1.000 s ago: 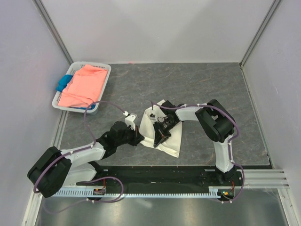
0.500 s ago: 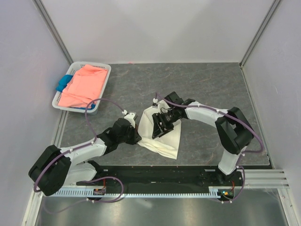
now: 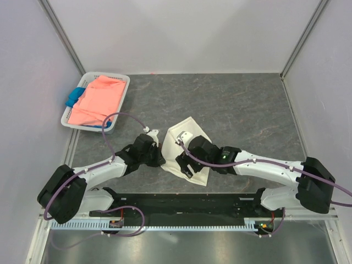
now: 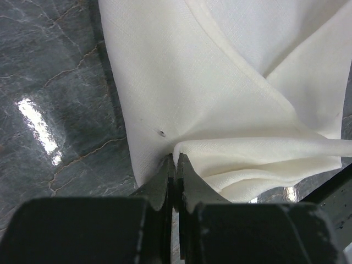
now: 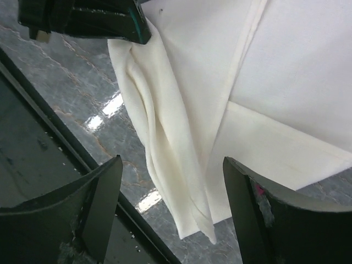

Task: Fold the napkin, place the utensils inside, and roll it up
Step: Roll the napkin with the utensil

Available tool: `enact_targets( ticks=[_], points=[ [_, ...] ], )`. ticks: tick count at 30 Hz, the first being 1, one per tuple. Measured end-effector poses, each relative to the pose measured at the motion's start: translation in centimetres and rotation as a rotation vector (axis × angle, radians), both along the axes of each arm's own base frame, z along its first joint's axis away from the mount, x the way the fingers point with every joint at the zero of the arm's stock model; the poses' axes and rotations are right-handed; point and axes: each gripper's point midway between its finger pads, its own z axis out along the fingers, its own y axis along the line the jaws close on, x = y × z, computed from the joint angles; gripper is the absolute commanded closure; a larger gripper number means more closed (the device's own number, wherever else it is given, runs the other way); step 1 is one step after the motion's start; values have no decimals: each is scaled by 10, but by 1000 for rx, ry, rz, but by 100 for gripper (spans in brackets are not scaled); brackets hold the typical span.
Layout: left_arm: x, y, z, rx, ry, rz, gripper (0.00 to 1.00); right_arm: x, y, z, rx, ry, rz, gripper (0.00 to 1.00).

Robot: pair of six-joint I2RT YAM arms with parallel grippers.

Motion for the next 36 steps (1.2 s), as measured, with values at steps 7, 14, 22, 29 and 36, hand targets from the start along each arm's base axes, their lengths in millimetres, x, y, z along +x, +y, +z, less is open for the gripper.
enact_targets(
  ticks=[7,14,22,29,36],
  points=[
    [-2,-1,0,-4,13,-9,98,-7,8,-22,-135,-142,5,17],
    [-3,0,0,2,22,-10,98,-18,9,-56,-281,-192,58,18],
    [-3,0,-1,9,32,-10,98,-31,12,-71,-358,-243,89,23],
    [-4,0,-1,10,37,-11,98,-22,6,-79,-412,-272,31,48],
    [-6,-1,-1,6,45,-19,97,-21,2,-85,-437,-270,12,94]
  ],
)
